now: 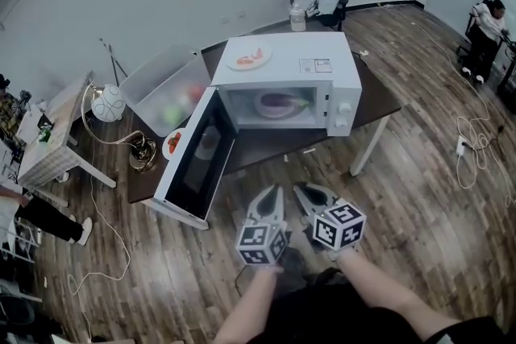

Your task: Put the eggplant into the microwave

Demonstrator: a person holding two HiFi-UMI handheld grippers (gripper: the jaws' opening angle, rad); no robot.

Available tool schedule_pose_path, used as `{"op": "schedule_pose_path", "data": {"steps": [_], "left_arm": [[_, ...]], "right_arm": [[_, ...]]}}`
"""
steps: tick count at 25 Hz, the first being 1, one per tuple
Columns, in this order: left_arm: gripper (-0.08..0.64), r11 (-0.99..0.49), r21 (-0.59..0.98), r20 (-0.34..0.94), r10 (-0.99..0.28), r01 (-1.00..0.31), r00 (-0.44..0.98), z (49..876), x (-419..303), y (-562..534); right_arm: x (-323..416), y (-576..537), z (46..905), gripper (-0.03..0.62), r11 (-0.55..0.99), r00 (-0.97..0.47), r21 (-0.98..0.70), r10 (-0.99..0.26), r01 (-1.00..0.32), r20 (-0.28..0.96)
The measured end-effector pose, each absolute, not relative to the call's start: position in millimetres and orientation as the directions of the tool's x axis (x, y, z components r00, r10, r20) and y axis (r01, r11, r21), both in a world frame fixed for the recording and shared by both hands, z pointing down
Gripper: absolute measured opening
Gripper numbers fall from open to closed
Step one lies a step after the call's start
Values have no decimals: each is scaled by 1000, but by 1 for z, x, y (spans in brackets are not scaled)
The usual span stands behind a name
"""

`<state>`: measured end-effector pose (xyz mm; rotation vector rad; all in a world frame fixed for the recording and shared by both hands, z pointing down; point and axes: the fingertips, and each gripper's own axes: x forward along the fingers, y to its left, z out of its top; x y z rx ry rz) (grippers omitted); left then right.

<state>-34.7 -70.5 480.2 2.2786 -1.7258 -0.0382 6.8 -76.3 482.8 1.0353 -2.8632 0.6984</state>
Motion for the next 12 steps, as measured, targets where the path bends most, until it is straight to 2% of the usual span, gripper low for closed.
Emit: {"op": "schedule_pose_path", "data": {"steps": [12], "left_arm": [[0,-244,211,163,-946,-947,280,483,-28,-48]], "right_arm": [[8,-56,481,-2,691,-791,-405,-591,-598,158]]}}
